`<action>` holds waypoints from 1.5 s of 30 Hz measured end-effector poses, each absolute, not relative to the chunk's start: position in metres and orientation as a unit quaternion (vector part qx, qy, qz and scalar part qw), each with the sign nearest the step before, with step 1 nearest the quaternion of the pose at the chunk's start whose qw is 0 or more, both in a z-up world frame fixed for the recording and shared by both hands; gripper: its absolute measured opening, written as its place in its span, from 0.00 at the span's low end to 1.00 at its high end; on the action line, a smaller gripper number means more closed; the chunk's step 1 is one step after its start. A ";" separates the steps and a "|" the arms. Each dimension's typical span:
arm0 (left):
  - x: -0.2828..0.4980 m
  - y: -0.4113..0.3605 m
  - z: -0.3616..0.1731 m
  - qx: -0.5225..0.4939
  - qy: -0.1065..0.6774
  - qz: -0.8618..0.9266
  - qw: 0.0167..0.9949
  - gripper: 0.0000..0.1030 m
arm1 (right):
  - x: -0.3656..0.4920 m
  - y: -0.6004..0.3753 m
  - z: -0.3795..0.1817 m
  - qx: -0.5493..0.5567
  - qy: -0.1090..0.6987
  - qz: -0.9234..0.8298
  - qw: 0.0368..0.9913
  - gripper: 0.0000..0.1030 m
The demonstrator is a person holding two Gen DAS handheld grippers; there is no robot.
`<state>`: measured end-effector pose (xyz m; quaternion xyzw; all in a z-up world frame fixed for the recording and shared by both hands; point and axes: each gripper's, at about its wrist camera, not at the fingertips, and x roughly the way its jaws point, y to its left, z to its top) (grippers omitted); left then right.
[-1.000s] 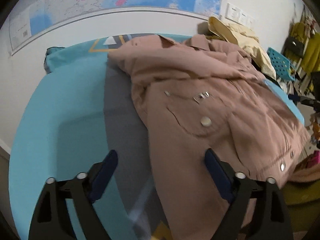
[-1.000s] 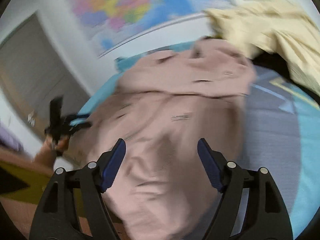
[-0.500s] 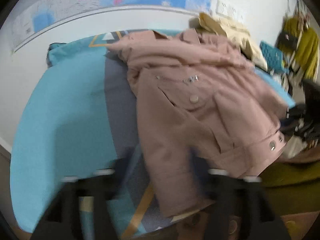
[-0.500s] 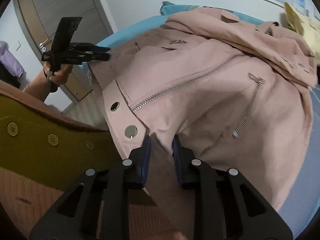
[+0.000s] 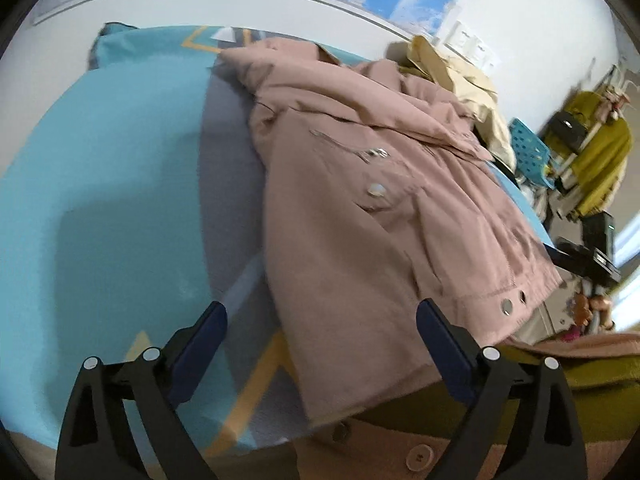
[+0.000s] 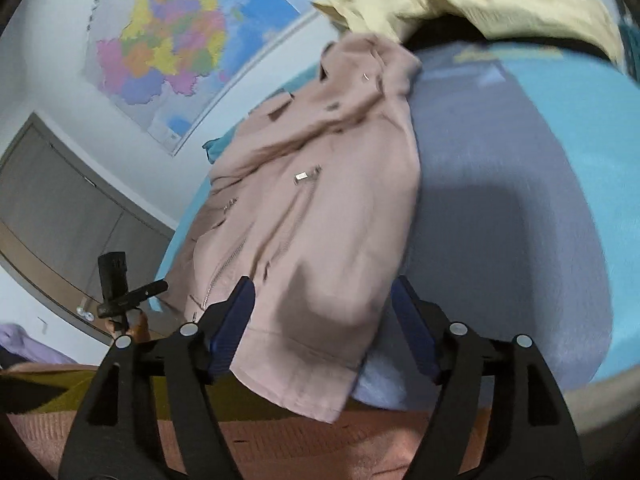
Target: Fold large clothes
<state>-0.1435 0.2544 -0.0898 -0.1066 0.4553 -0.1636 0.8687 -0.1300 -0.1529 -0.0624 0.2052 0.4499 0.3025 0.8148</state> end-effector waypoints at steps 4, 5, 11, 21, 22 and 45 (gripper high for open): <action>-0.145 0.242 -0.091 -0.121 0.457 -0.211 0.856 0.93 | -0.129 -0.141 -0.075 0.205 0.470 0.327 0.794 0.76; -0.144 0.238 -0.093 -0.131 0.457 -0.224 0.851 0.93 | -0.130 -0.140 -0.074 0.204 0.465 0.329 0.796 0.78; -0.131 0.221 -0.094 -0.140 0.453 -0.241 0.846 0.93 | -0.129 -0.131 -0.076 0.220 0.467 0.352 0.781 0.82; -0.113 0.204 -0.092 -0.124 0.448 -0.173 0.868 0.56 | -0.140 -0.132 -0.086 0.264 0.459 0.366 0.766 0.57; -0.112 0.205 -0.092 -0.125 0.448 -0.160 0.871 0.48 | -0.141 -0.133 -0.089 0.269 0.459 0.369 0.762 0.51; -0.166 0.250 -0.052 -0.216 0.394 -0.183 0.874 0.04 | -0.178 -0.143 -0.036 0.321 0.378 0.455 0.739 0.14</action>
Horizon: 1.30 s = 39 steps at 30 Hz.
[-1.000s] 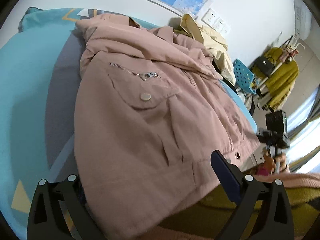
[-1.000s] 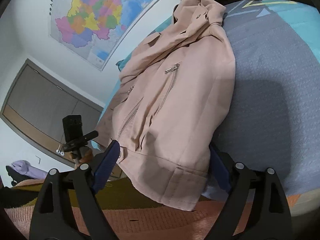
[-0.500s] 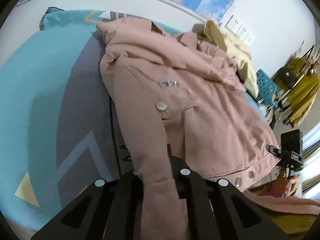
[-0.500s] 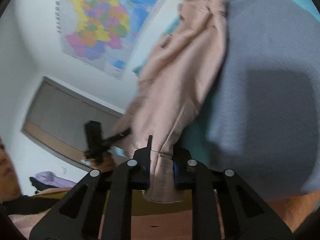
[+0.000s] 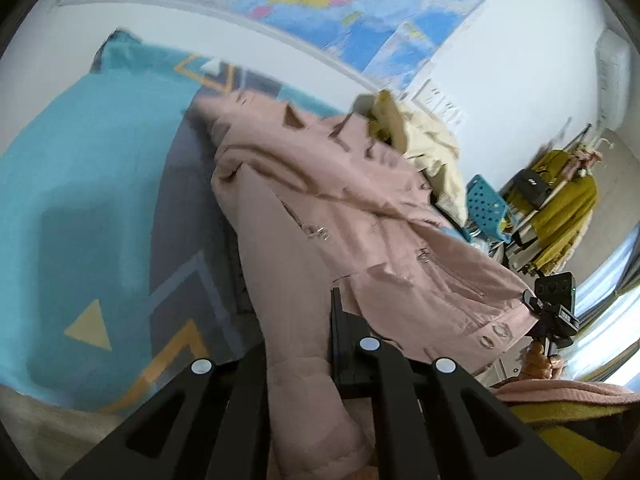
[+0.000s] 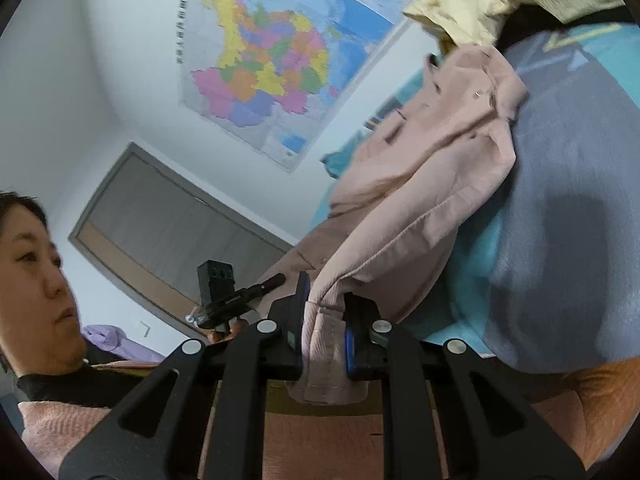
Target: Fold large clothes
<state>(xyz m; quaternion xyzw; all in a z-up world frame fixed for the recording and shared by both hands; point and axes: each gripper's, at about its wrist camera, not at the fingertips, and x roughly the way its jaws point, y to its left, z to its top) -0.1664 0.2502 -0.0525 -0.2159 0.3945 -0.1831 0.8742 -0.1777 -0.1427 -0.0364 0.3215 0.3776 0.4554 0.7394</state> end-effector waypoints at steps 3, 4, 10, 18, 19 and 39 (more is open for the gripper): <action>-0.158 0.252 -0.057 -0.222 0.407 -0.182 0.867 0.04 | -0.173 -0.136 -0.037 0.329 0.381 0.460 0.732 0.14; -0.158 0.253 -0.051 -0.221 0.397 -0.184 0.871 0.04 | -0.173 -0.136 -0.033 0.326 0.377 0.460 0.734 0.14; -0.142 0.257 -0.020 -0.217 0.372 -0.190 0.882 0.04 | -0.150 -0.133 -0.001 0.328 0.343 0.460 0.750 0.14; -0.076 0.262 0.040 -0.200 0.365 -0.192 0.889 0.05 | -0.067 -0.135 0.038 0.351 0.314 0.447 0.760 0.15; -0.065 0.264 0.046 -0.199 0.366 -0.189 0.889 0.05 | -0.054 -0.135 0.041 0.359 0.313 0.443 0.760 0.15; 0.205 0.274 -0.031 -0.217 0.556 -0.055 0.800 0.10 | 0.187 -0.115 -0.036 0.381 0.444 0.267 0.766 0.47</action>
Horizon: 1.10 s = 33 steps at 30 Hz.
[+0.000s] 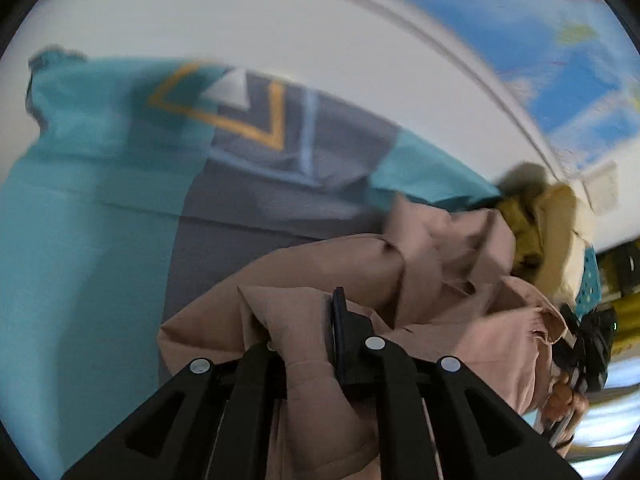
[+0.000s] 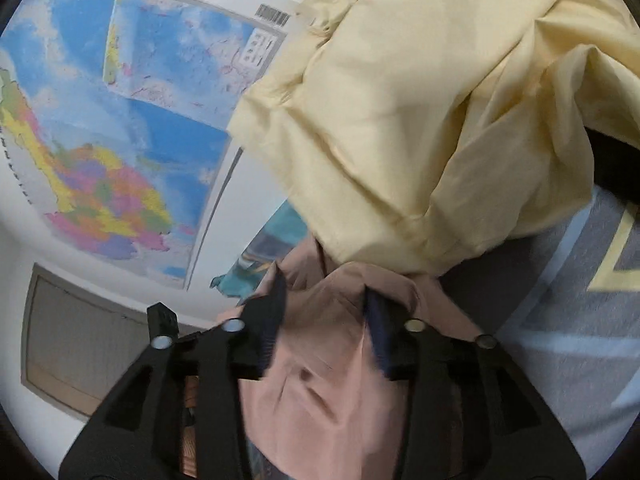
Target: Fold large clothes
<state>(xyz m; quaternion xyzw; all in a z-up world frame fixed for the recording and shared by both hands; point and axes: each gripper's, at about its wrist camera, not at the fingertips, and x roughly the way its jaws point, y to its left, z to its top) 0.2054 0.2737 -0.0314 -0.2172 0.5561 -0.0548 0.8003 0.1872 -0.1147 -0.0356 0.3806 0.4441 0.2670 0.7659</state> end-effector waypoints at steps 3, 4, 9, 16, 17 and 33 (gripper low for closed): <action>0.200 0.284 -0.030 -0.243 0.542 -0.080 0.801 0.19 | 0.174 -0.113 -0.019 0.342 0.420 0.283 0.792 0.70; 0.190 0.288 -0.022 -0.241 0.522 -0.089 0.813 0.27 | 0.166 -0.111 -0.011 0.317 0.412 0.286 0.805 0.75; 0.137 0.293 0.015 -0.191 0.436 -0.091 0.875 0.75 | 0.118 -0.102 0.017 0.160 0.371 0.268 0.874 0.80; 0.078 0.252 -0.011 -0.017 0.431 -0.086 0.898 0.83 | 0.080 -0.102 -0.037 0.089 0.413 0.275 0.864 0.82; 0.074 0.247 -0.017 -0.004 0.433 -0.087 0.897 0.83 | 0.076 -0.105 -0.044 0.092 0.417 0.276 0.861 0.82; 0.053 0.272 -0.021 -0.151 0.446 -0.124 0.874 0.08 | 0.044 -0.149 0.001 0.239 0.357 0.399 0.810 0.02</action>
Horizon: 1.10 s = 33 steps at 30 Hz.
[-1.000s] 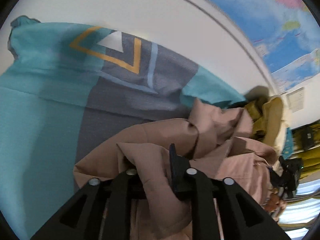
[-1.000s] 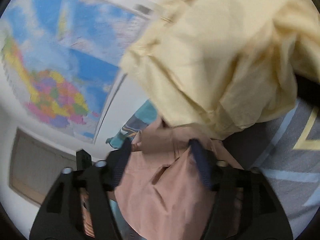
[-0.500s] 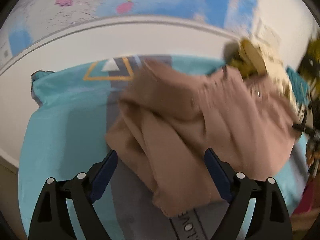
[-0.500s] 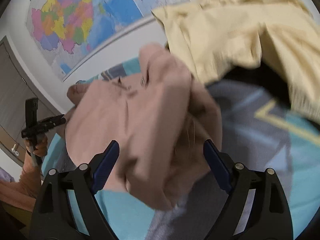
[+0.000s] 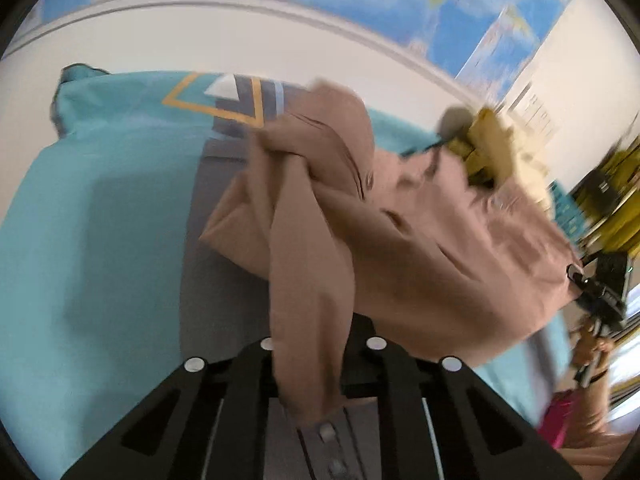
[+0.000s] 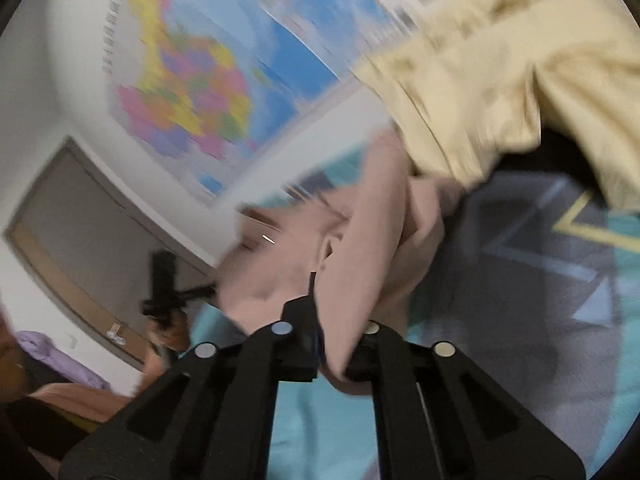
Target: Fold large clothes
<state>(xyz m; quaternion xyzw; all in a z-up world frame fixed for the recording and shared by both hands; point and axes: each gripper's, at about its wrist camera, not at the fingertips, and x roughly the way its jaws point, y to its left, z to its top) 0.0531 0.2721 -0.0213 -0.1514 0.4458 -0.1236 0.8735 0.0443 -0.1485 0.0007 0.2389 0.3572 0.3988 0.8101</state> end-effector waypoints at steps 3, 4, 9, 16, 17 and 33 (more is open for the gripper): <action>0.024 0.272 -0.011 -0.151 0.445 -0.135 0.872 0.09 | 0.020 -0.161 0.018 0.199 0.349 0.379 0.834 0.02; 0.020 0.270 -0.013 -0.144 0.451 -0.135 0.870 0.10 | 0.020 -0.167 0.009 0.203 0.369 0.370 0.828 0.02; 0.030 0.255 -0.048 -0.085 0.507 -0.080 0.854 0.39 | 0.032 -0.164 -0.038 0.122 0.475 0.244 0.837 0.23; 0.027 0.230 0.009 0.014 0.398 -0.037 0.916 0.65 | 0.014 -0.133 0.023 0.051 0.363 0.250 0.896 0.65; 0.031 0.222 0.011 0.037 0.393 -0.023 0.918 0.65 | 0.016 -0.116 0.025 0.036 0.363 0.267 0.892 0.68; 0.066 0.156 -0.015 0.150 0.386 0.000 0.910 0.68 | 0.072 0.000 -0.049 -0.037 0.466 0.271 0.842 0.48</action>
